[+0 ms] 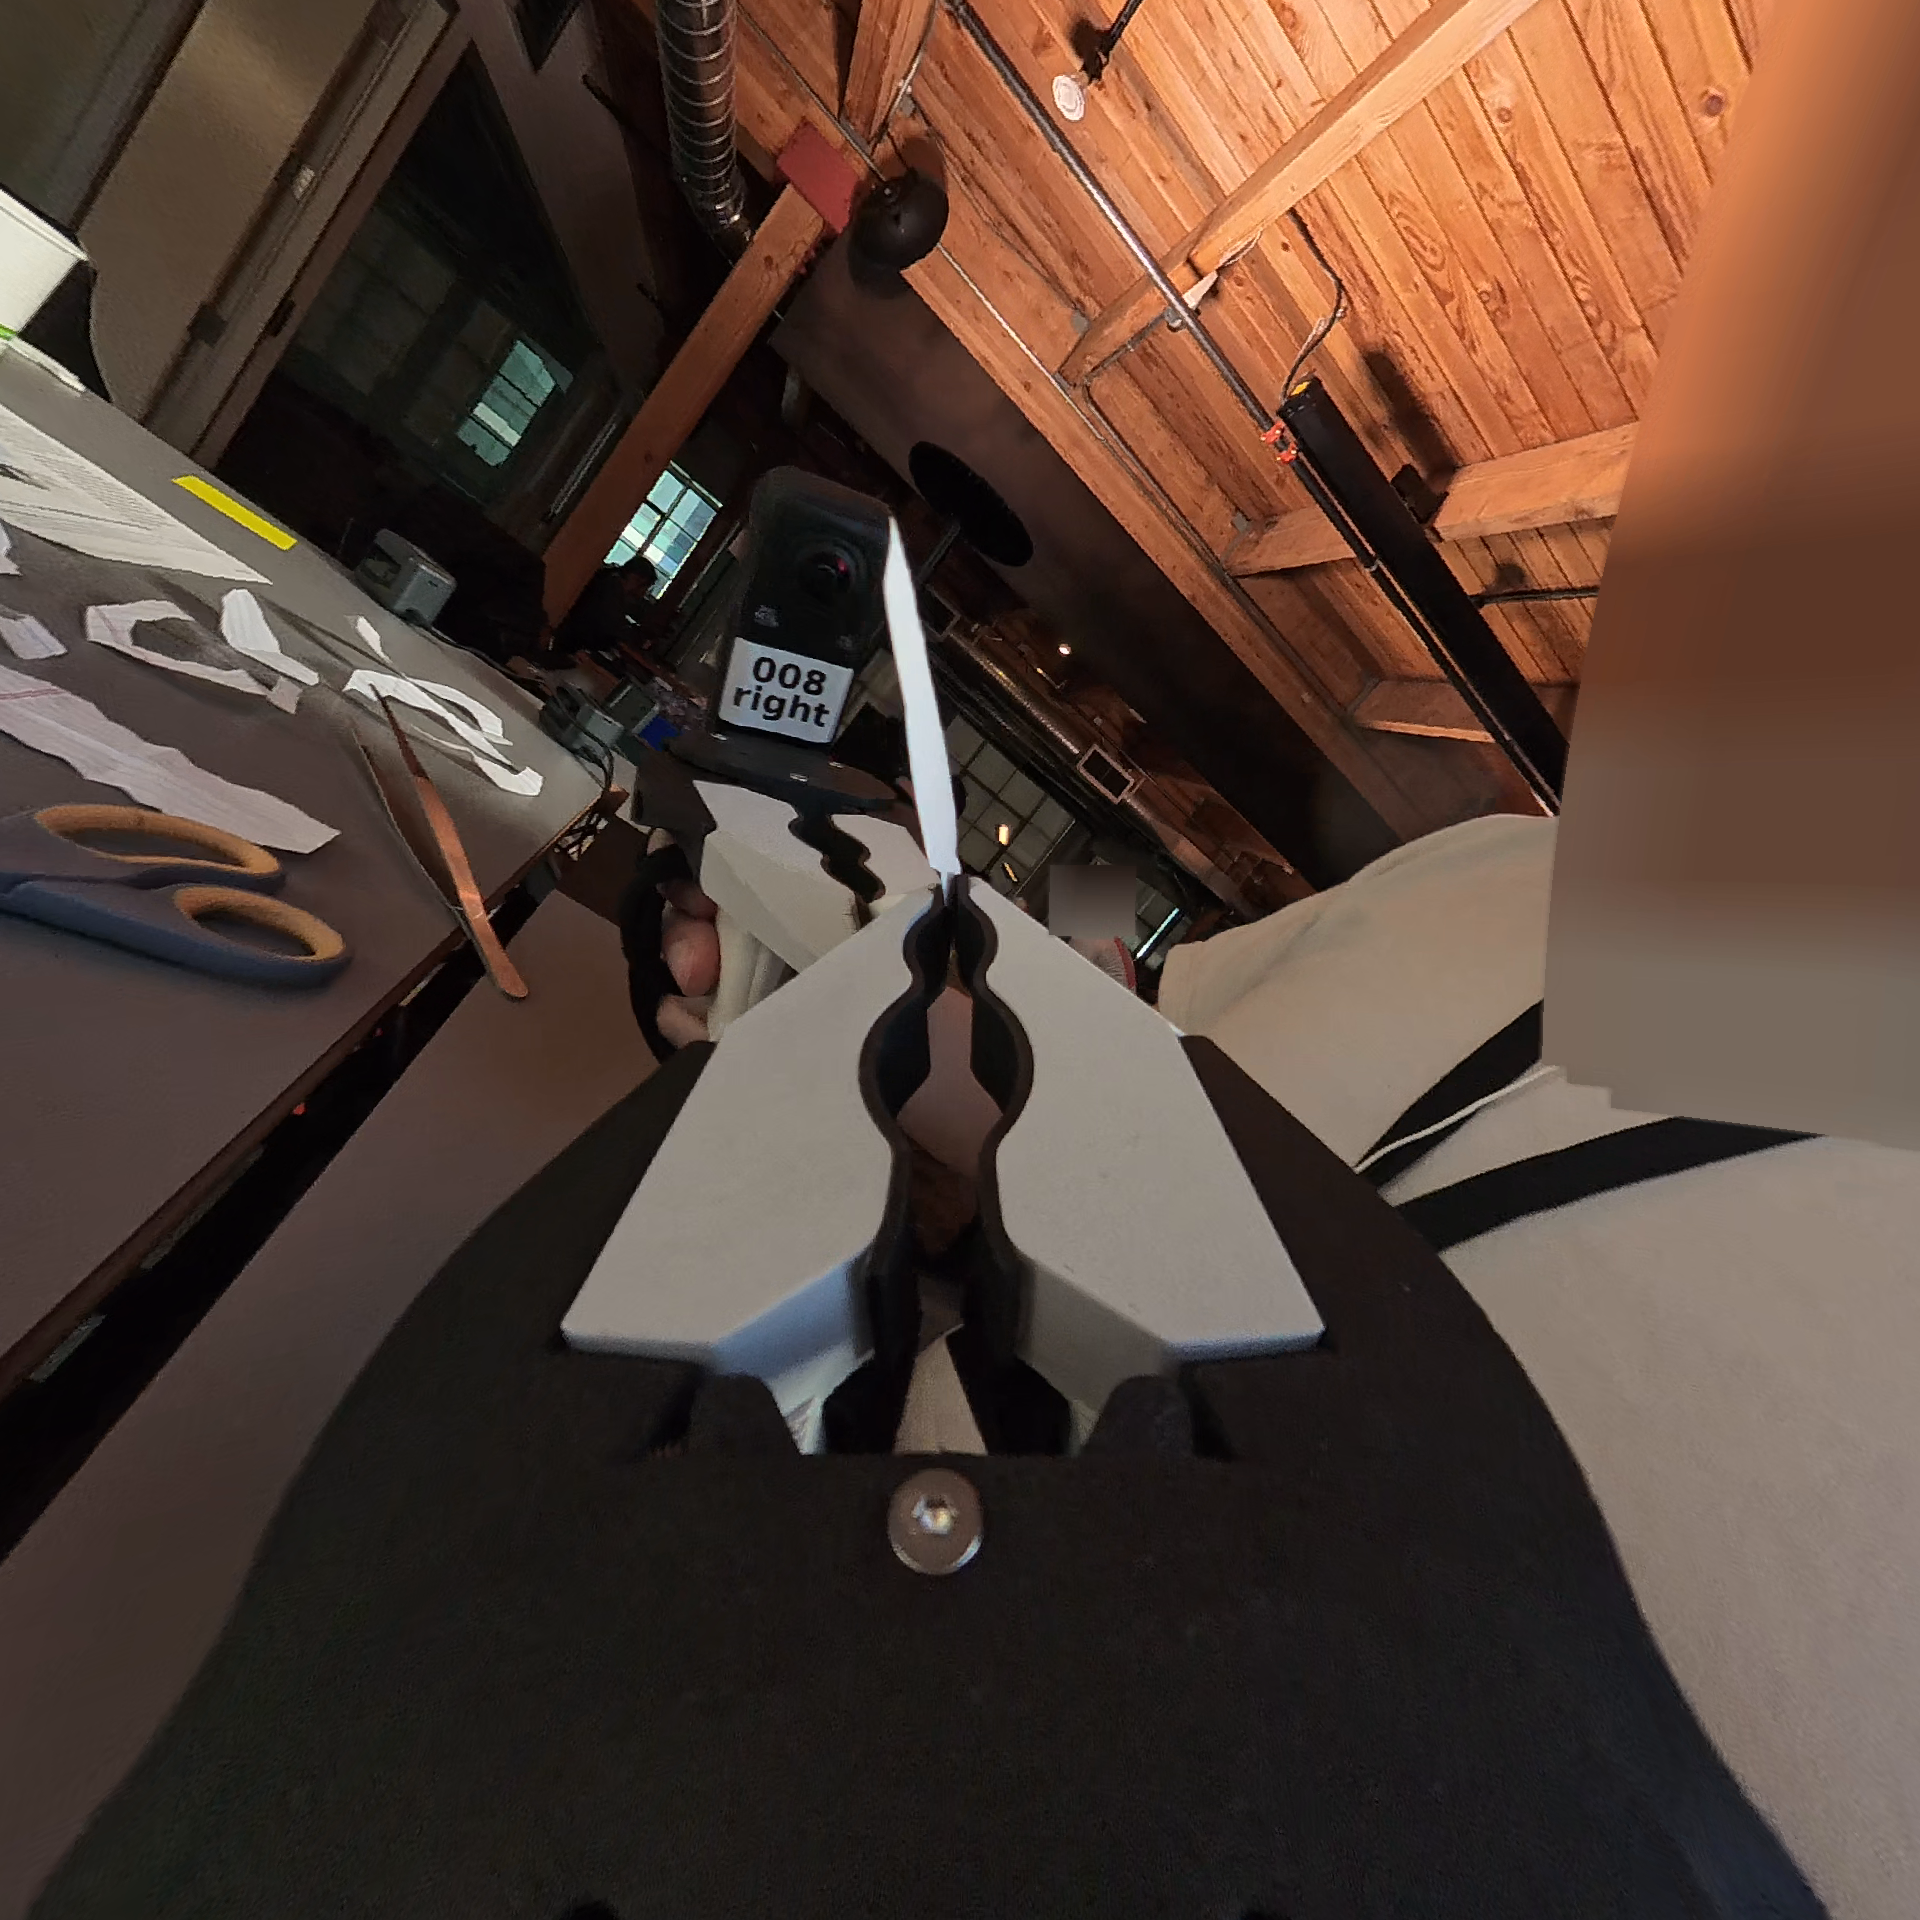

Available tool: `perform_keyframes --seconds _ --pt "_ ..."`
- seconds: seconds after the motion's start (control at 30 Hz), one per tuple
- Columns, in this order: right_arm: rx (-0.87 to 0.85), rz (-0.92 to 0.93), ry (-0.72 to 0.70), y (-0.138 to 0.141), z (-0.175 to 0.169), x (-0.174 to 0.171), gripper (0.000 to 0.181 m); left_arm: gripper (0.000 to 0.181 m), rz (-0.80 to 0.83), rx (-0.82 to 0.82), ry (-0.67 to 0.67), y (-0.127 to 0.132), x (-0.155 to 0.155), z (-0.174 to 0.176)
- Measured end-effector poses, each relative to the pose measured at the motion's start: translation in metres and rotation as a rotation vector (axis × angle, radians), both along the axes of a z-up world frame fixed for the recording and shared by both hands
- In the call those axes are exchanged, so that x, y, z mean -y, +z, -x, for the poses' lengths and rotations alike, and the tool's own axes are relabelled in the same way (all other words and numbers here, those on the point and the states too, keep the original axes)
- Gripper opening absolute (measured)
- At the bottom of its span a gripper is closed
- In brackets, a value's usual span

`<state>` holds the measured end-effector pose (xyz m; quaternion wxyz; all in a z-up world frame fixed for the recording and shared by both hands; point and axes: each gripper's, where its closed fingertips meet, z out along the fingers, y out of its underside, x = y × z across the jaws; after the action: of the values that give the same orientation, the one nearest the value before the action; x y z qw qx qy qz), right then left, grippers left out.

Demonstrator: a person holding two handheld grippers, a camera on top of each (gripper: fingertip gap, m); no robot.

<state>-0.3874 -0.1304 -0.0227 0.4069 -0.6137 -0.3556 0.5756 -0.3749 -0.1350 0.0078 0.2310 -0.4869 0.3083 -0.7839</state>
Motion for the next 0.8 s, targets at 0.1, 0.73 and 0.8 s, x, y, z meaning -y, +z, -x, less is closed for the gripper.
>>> perform_keyframes --seconds 0.1,0.73,0.8 --pt "0.011 0.002 0.022 -0.003 -0.023 0.005 0.000 0.011 0.071 0.056 -0.040 0.003 0.007 -0.017" --pt "1.156 -0.884 -0.267 -0.115 -0.071 -0.122 0.000 0.033 -0.324 -0.306 0.571 -0.016 -0.071 0.070" --pt "1.209 -0.972 -0.199 -0.125 -0.067 -0.116 0.002 0.033 -0.341 -0.350 0.535 -0.025 -0.069 0.062"
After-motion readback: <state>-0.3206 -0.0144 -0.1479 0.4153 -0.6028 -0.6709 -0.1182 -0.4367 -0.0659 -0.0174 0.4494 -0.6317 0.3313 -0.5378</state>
